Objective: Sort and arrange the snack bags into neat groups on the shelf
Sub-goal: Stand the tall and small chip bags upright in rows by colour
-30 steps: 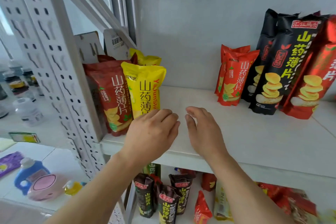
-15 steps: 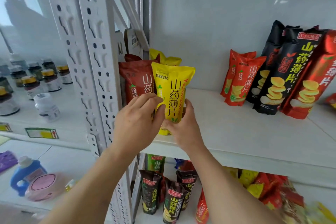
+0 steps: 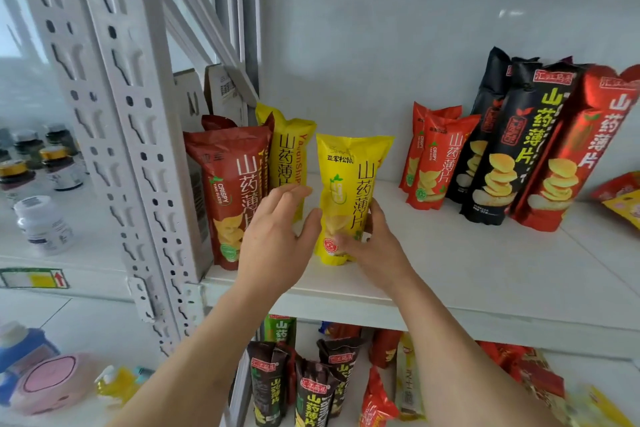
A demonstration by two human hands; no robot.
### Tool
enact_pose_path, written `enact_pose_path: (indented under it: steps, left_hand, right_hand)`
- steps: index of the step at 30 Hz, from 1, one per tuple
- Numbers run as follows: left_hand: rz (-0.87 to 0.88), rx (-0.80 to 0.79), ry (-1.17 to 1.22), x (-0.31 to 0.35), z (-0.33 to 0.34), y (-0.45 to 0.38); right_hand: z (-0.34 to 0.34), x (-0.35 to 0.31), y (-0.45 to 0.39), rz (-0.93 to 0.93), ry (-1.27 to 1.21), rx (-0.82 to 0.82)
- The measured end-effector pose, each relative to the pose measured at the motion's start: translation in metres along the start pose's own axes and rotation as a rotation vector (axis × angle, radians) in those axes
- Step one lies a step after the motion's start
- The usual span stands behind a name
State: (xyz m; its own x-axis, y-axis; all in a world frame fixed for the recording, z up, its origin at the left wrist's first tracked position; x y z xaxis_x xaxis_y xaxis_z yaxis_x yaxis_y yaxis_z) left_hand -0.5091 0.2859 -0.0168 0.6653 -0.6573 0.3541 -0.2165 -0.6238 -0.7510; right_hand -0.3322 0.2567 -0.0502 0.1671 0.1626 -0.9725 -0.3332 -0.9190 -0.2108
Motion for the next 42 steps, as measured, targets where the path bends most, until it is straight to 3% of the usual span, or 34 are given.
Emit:
enact_pose_path:
  steps: [3, 13, 17, 20, 22, 25, 28, 34, 37, 42]
  left_hand:
    - [-0.083, -0.030, 0.065, 0.008, 0.016, -0.004]
    - [-0.441, 0.006, 0.188, 0.017, 0.051, -0.047]
    - [-0.303, 0.078, 0.021, 0.023, 0.056, -0.073]
    - [-0.023, 0.092, -0.397, 0.027, 0.054, -0.105]
    - [0.027, -0.006, -0.599, 0.031, 0.042, -0.132]
    - [-0.057, -0.250, -0.740, 0.028, 0.021, -0.169]
    - [-0.071, -0.471, -0.814, 0.025, 0.006, -0.189]
    - [-0.115, -0.762, -0.896, 0.005, 0.003, -0.211]
    - [-0.057, -0.832, -0.956, 0.001, 0.009, -0.212]
    - [0.077, -0.777, -1.000, 0.009, 0.015, -0.210]
  right_hand:
    - [0.003, 0.011, -0.008, -0.004, -0.023, 0.062]
    - [-0.031, 0.021, -0.021, -0.034, -0.020, 0.038]
    - [-0.043, 0.025, -0.022, -0.032, -0.065, 0.041]
    - [-0.046, 0.027, -0.021, -0.042, -0.057, 0.031]
    - [-0.048, 0.028, -0.022, -0.053, -0.057, 0.014]
    - [-0.050, 0.028, -0.025, -0.059, -0.075, -0.005]
    - [-0.049, 0.031, -0.025, -0.062, -0.086, -0.014]
    - [-0.044, 0.032, -0.024, -0.053, -0.072, -0.028]
    - [-0.043, 0.029, -0.024, -0.049, -0.067, -0.028]
    - [-0.043, 0.027, -0.023, -0.045, -0.073, -0.022]
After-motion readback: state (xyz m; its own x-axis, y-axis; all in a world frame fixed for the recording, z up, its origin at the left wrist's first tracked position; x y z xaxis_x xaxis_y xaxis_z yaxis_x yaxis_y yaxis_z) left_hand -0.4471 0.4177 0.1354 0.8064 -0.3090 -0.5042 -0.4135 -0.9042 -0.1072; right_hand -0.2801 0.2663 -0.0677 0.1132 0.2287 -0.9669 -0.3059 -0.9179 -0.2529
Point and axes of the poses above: each hand's wrist, its own y-axis away from the middle knuckle, its own z-axis out of the palm, x = y × z, the point moved 2 cm from there along -y, towards the middle knuckle, and after that the axes turned 15 degrees about -y, right-handed, at the moved point
